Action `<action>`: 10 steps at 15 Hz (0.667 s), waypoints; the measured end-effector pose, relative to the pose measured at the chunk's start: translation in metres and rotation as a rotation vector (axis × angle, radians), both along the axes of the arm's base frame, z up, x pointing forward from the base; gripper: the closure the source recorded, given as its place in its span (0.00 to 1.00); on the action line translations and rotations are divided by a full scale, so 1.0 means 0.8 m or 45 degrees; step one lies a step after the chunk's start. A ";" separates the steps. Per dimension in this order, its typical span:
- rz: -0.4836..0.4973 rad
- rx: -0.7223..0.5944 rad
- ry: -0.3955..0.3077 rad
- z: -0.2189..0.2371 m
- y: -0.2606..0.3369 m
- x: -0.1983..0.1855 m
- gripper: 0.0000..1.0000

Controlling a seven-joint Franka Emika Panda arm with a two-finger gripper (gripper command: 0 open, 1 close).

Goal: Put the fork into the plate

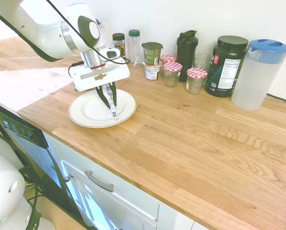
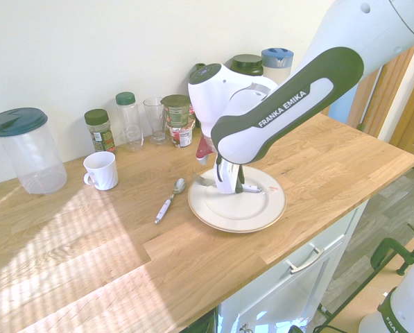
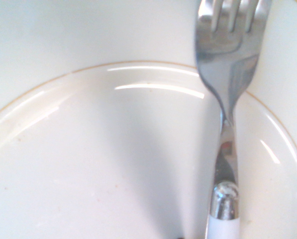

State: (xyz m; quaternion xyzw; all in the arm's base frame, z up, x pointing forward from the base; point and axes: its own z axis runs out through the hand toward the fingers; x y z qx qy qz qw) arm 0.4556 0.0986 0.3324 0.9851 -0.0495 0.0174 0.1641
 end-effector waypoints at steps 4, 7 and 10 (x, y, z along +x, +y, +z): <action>0.010 0.011 -0.062 0.003 0.000 -0.016 0.00; 0.033 0.022 -0.107 0.007 0.000 -0.039 0.00; 0.057 0.028 -0.162 0.016 0.006 -0.061 0.00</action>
